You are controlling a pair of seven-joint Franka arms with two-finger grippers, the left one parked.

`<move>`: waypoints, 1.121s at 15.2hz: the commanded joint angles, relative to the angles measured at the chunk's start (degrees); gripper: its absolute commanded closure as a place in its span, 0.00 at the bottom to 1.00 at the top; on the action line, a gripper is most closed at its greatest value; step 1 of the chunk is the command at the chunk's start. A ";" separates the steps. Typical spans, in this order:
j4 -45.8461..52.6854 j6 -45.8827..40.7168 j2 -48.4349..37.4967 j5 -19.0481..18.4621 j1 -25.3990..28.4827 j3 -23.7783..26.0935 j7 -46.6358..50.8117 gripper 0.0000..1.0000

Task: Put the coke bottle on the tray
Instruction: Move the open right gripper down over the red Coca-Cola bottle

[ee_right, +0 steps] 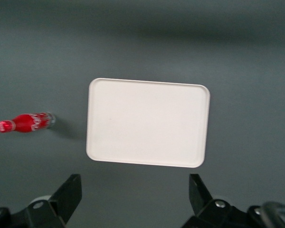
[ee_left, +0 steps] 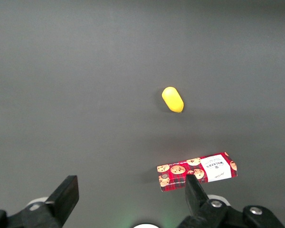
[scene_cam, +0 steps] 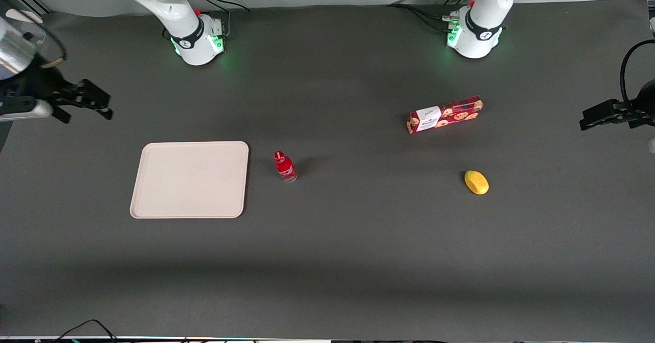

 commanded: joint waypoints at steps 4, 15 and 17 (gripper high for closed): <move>16.63 -2.09 19.40 0.00 1.88 18.54 27.25 0.00; 15.19 11.87 41.67 -23.38 6.11 32.98 52.44 0.00; 9.83 15.56 40.01 -23.47 5.32 32.98 53.05 0.00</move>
